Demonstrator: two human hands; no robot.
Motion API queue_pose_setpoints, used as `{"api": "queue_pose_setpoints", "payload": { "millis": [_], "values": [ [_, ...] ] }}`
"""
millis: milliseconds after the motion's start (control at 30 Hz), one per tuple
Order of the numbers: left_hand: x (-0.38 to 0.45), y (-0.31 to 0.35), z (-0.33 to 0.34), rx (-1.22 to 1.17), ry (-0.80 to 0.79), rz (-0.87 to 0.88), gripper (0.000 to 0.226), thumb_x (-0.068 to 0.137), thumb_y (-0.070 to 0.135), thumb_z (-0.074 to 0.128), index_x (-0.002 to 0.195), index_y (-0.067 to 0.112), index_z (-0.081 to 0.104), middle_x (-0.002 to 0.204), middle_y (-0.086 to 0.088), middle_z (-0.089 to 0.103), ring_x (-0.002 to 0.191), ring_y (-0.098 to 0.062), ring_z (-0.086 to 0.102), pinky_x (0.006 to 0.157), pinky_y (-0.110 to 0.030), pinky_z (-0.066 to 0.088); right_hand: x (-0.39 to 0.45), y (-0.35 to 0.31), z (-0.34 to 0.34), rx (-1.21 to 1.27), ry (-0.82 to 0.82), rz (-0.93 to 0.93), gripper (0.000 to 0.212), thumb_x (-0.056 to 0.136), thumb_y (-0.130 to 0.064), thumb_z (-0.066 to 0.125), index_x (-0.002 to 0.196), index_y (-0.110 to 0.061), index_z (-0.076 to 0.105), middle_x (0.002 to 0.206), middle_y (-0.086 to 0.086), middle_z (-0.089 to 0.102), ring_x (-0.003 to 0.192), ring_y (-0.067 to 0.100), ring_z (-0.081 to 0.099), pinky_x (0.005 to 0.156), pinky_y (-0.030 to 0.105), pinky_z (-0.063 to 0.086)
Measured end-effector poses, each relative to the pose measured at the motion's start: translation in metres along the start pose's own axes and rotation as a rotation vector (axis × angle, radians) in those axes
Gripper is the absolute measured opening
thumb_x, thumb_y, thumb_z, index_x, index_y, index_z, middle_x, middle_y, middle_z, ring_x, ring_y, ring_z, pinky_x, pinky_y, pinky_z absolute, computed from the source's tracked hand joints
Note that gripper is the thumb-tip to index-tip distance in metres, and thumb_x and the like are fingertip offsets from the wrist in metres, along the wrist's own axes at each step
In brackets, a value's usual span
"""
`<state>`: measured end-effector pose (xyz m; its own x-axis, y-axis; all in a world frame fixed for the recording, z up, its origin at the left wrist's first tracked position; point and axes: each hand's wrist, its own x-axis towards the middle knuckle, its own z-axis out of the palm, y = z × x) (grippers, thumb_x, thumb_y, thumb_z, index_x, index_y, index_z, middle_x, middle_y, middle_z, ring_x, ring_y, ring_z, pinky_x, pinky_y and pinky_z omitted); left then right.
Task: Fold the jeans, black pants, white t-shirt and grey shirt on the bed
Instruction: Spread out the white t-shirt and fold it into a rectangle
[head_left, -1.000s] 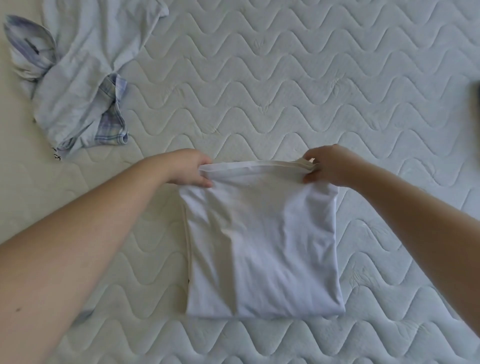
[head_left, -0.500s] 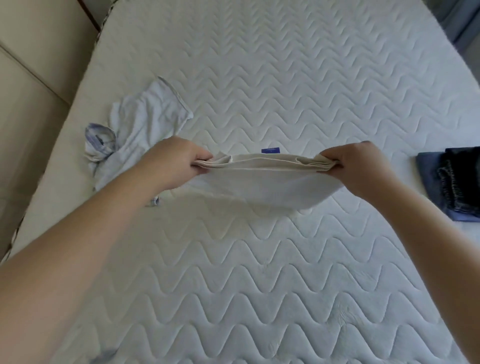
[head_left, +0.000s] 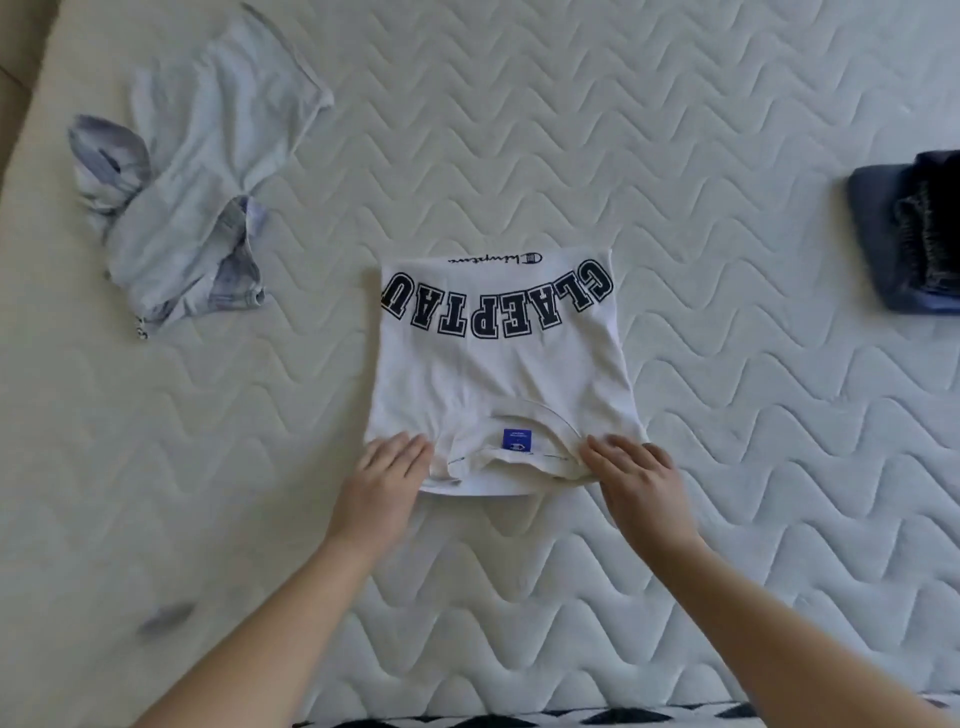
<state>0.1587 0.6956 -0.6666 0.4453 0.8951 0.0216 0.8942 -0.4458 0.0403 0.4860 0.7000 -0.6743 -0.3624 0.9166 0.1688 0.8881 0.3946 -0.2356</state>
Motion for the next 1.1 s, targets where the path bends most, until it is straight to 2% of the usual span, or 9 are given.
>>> {"api": "queue_pose_setpoints", "payload": {
  "millis": [200, 333, 433, 500, 600, 667, 733, 967, 1100],
  "values": [
    [-0.061, 0.044, 0.053, 0.013, -0.252, -0.158, 0.061, 0.089, 0.02, 0.031, 0.147, 0.003, 0.037, 0.154, -0.012, 0.035, 0.142, -0.029, 0.034, 0.111, -0.048, 0.036, -0.069, -0.02, 0.037, -0.048, -0.327, 0.168, 0.073, 0.08, -0.003, 0.06, 0.149, -0.013, 0.039, 0.155, 0.002, 0.037, 0.143, 0.026, 0.033, 0.114, 0.044, 0.031],
    [-0.065, 0.042, 0.052, 0.019, -0.211, -0.135, 0.059, 0.09, 0.023, 0.035, 0.146, 0.008, 0.041, 0.155, -0.011, 0.035, 0.141, -0.029, 0.036, 0.111, -0.05, 0.034, -0.075, -0.03, 0.029, 0.008, -0.446, 0.255, 0.076, 0.087, -0.005, 0.05, 0.155, -0.02, 0.02, 0.162, 0.0, 0.017, 0.149, 0.022, 0.016, 0.121, 0.039, 0.016],
    [-0.059, 0.033, 0.045, -0.128, -0.045, -0.272, 0.051, 0.089, 0.022, 0.042, 0.137, 0.015, 0.055, 0.146, -0.015, 0.047, 0.132, -0.032, 0.048, 0.103, -0.05, 0.041, -0.07, -0.031, 0.022, 0.176, -0.264, 0.466, 0.06, 0.086, -0.005, 0.056, 0.144, -0.02, 0.045, 0.152, 0.002, 0.039, 0.138, 0.021, 0.036, 0.11, 0.04, 0.031],
    [-0.052, 0.021, 0.045, -0.227, 0.096, -0.427, 0.042, 0.092, 0.019, 0.048, 0.13, 0.008, 0.059, 0.137, -0.022, 0.051, 0.123, -0.037, 0.051, 0.099, -0.048, 0.044, -0.061, -0.023, 0.02, 0.417, -0.121, 0.802, 0.048, 0.093, -0.014, 0.052, 0.14, -0.018, 0.045, 0.139, 0.003, 0.047, 0.123, 0.02, 0.046, 0.099, 0.037, 0.04],
    [-0.043, -0.001, 0.046, -0.58, 0.125, -0.906, 0.035, 0.096, 0.019, 0.057, 0.126, 0.001, 0.057, 0.123, -0.022, 0.058, 0.114, -0.037, 0.055, 0.096, -0.039, 0.042, -0.037, 0.0, 0.018, 0.776, -0.112, 1.251, 0.038, 0.097, -0.036, 0.05, 0.131, -0.018, 0.053, 0.116, 0.0, 0.062, 0.1, 0.018, 0.059, 0.078, 0.029, 0.043],
    [-0.036, -0.015, 0.05, -0.796, 0.055, -1.203, 0.032, 0.096, 0.026, 0.057, 0.119, 0.004, 0.062, 0.114, -0.017, 0.066, 0.107, -0.033, 0.061, 0.091, -0.036, 0.045, -0.026, 0.01, 0.018, 0.767, -0.198, 1.276, 0.031, 0.096, -0.04, 0.053, 0.116, -0.019, 0.062, 0.103, 0.0, 0.068, 0.087, 0.019, 0.062, 0.068, 0.031, 0.045],
    [-0.03, -0.021, 0.051, -0.969, 0.017, -1.287, 0.027, 0.096, 0.028, 0.058, 0.112, 0.008, 0.066, 0.106, -0.013, 0.069, 0.101, -0.032, 0.065, 0.093, -0.041, 0.051, -0.023, 0.012, 0.021, 0.673, -0.267, 1.194, 0.027, 0.095, -0.041, 0.055, 0.108, -0.019, 0.064, 0.094, -0.002, 0.069, 0.081, 0.02, 0.063, 0.068, 0.034, 0.05],
    [-0.018, -0.02, 0.048, -0.836, -0.049, -1.14, 0.033, 0.082, 0.036, 0.074, 0.105, 0.012, 0.071, 0.092, -0.001, 0.07, 0.083, -0.018, 0.063, 0.075, -0.029, 0.047, -0.023, 0.007, 0.019, 0.458, -0.201, 1.097, 0.017, 0.093, -0.036, 0.06, 0.095, -0.019, 0.059, 0.088, -0.005, 0.062, 0.081, 0.017, 0.057, 0.061, 0.028, 0.037],
    [-0.015, -0.017, 0.043, -0.803, -0.006, -1.17, 0.027, 0.085, 0.029, 0.072, 0.103, 0.01, 0.073, 0.088, 0.002, 0.069, 0.081, -0.017, 0.062, 0.073, -0.025, 0.042, -0.022, -0.029, 0.013, 0.426, 0.013, 1.19, 0.02, 0.093, -0.04, 0.055, 0.092, -0.021, 0.05, 0.086, -0.007, 0.055, 0.079, 0.017, 0.053, 0.068, 0.033, 0.038]
  ]
}}
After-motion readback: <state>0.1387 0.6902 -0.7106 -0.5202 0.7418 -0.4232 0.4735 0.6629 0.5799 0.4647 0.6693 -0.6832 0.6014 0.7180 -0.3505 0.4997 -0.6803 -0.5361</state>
